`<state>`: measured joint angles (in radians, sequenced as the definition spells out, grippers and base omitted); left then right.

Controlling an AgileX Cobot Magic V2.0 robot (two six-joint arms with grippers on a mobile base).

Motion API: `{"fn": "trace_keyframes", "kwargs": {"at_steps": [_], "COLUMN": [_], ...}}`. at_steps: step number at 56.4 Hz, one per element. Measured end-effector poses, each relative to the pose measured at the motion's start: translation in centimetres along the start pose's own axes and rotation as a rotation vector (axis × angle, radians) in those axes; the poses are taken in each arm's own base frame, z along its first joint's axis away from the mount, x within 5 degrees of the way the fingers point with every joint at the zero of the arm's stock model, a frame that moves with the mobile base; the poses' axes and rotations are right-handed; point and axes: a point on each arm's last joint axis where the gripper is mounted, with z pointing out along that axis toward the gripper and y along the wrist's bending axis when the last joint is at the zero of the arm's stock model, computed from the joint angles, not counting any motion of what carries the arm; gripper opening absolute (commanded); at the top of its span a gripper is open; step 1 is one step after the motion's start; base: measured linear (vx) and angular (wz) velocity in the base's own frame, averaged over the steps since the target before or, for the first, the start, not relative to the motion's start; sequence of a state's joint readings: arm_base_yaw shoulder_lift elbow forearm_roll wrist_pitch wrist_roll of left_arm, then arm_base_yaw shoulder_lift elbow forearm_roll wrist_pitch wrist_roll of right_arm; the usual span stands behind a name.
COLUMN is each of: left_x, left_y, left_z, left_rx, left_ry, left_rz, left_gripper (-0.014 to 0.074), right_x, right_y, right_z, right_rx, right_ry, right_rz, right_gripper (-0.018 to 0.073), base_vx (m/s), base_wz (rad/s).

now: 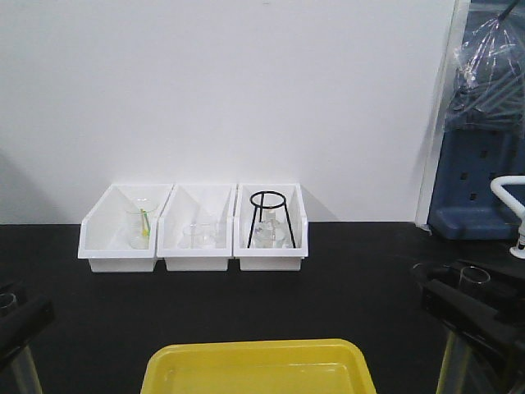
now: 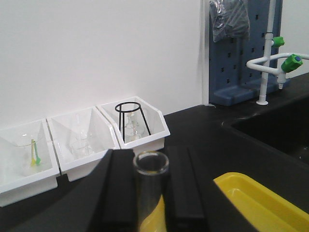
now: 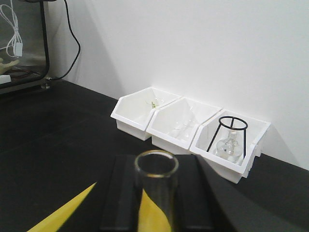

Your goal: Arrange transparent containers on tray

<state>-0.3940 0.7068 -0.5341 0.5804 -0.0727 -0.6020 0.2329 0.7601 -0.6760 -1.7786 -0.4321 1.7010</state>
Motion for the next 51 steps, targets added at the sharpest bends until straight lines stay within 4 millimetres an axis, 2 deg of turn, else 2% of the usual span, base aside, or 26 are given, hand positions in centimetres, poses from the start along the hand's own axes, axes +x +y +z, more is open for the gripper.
{"fn": "trace_keyframes", "kwargs": {"at_steps": [12, 22, 32, 39, 45, 51], "left_x": [0.1, 1.6, 1.5, 1.5, 2.4, 4.4], "left_y": [0.0, 0.5, 1.2, 1.4, 1.5, 1.5], "left_z": [0.1, 1.8, 5.7, 9.5, 12.3, 14.6], "left_rx": [-0.005, -0.065, -0.139, -0.159, -0.174, -0.197], "left_ry": [0.008, 0.143, 0.283, 0.346, 0.399, 0.475], "left_rz": [-0.066, -0.188, -0.213, -0.233, -0.308, -0.394], "left_gripper": [-0.0006, -0.0006, -0.0006, -0.0006, -0.0006, -0.0006], "right_x": [0.0, 0.0, 0.0, 0.0, 0.0, 0.0], "right_y": [0.0, 0.0, 0.0, -0.1, -0.1, -0.1], "right_z": [0.0, 0.0, 0.0, 0.0, 0.0, 0.0], "right_rx": [0.000, 0.000, 0.003, 0.007, 0.007, 0.007], "right_ry": [0.000, 0.000, 0.001, 0.000, 0.000, 0.000], "right_rz": [0.000, 0.000, 0.000, 0.000, 0.000, 0.000], "right_gripper": [-0.0011, -0.0011, -0.0011, -0.0011, -0.0011, -0.0011], "base_vx": [0.00, 0.00, 0.00, 0.00, 0.00, 0.00], "base_wz": [0.00, 0.00, 0.00, 0.00, 0.00, 0.00]}}
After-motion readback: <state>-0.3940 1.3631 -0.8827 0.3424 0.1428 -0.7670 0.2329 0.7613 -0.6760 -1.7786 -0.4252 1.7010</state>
